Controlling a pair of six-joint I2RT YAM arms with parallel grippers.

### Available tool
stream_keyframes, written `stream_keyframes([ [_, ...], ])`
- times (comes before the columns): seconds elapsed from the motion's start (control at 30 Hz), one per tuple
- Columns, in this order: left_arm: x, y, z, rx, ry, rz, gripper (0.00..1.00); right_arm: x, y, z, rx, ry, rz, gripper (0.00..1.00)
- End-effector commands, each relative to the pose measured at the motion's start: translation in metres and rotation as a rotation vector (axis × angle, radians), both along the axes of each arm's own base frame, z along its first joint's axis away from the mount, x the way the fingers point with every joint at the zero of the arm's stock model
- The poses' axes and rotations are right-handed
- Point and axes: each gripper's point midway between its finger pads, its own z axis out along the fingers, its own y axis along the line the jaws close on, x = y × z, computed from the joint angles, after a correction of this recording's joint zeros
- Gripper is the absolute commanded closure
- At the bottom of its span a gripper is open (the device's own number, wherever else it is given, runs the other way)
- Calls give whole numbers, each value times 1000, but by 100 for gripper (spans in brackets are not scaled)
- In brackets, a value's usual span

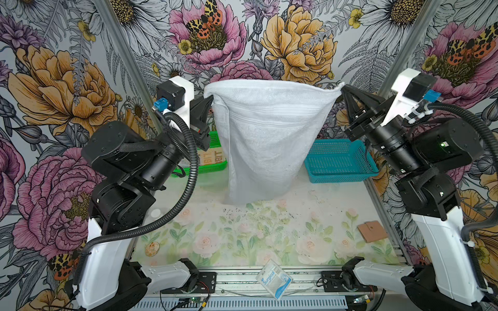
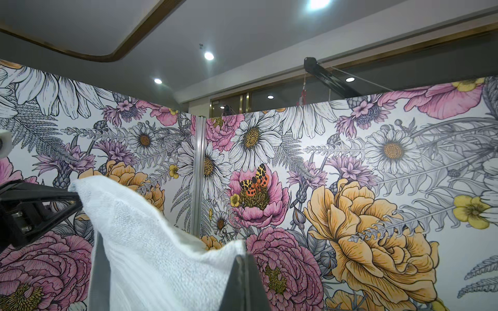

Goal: Fold and stack the towels
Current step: 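Lift the grey towel high with both grippers, spreading its corners apart, then lower the hanging grey towel onto the table with both grippers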

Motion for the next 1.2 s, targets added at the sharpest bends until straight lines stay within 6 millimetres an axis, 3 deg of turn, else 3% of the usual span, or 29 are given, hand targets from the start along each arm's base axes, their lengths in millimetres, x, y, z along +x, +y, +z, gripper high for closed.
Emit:
stream_keyframes([
  [0.0,-16,11,28,-48,-96,19,100,-25,-17,25,40,-82,-22,100],
  [0.23,-33,0,45,-60,-148,-61,100,-57,-36,48,78,-160,-38,100],
  [0.4,-63,-11,51,-53,-208,-207,100,-77,-45,57,114,-179,-11,100],
  [0.87,-117,-5,27,-16,-281,-413,100,-119,-57,37,117,-184,57,100],
  [1.0,-124,1,25,-26,-297,-423,100,-128,-64,37,126,-196,47,100],
  [1.17,-122,7,27,-33,-306,-388,100,-120,-65,33,118,-188,11,100],
])
